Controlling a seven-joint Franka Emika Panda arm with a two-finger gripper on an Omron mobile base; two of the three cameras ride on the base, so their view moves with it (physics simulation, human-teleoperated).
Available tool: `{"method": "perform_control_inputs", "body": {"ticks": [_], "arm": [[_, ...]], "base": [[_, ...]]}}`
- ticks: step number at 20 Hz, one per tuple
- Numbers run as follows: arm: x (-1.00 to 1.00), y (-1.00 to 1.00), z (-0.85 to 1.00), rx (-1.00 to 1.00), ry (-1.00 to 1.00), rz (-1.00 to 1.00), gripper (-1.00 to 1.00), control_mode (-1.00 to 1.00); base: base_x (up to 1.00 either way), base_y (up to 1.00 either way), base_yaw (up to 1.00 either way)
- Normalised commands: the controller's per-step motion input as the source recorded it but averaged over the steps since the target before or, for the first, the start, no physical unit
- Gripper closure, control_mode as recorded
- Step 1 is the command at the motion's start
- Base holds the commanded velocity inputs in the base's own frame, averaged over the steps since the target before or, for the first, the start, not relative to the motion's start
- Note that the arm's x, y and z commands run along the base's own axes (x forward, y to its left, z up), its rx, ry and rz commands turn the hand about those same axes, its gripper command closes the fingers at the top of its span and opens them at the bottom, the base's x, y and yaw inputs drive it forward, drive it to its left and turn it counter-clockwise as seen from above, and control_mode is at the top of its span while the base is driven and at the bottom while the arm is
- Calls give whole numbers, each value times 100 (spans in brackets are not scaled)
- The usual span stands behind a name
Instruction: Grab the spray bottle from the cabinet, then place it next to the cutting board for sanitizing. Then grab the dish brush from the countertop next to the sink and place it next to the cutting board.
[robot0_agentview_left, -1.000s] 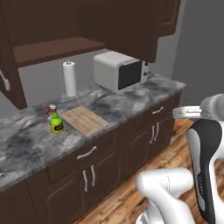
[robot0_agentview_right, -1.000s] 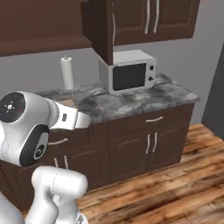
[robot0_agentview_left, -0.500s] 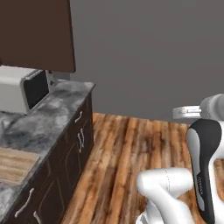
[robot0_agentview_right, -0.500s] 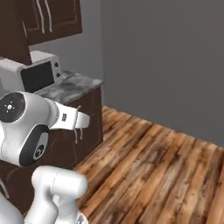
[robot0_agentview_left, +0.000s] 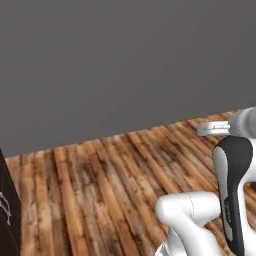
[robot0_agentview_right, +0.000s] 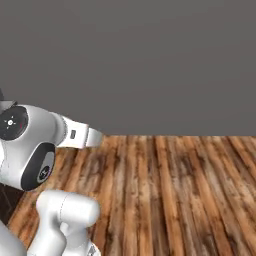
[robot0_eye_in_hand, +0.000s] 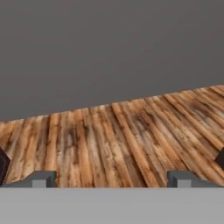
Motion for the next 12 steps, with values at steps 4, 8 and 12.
{"method": "perform_control_inputs", "body": {"ticks": [4,8,12], "arm": [[0,0,0,0,0,0,-100,100],[0,0,0,0,0,0,-100,100],[0,0,0,0,0,0,-100,100]], "base": [[0,-42,-80],[0,-43,-73],[0,-46,-72]]}}
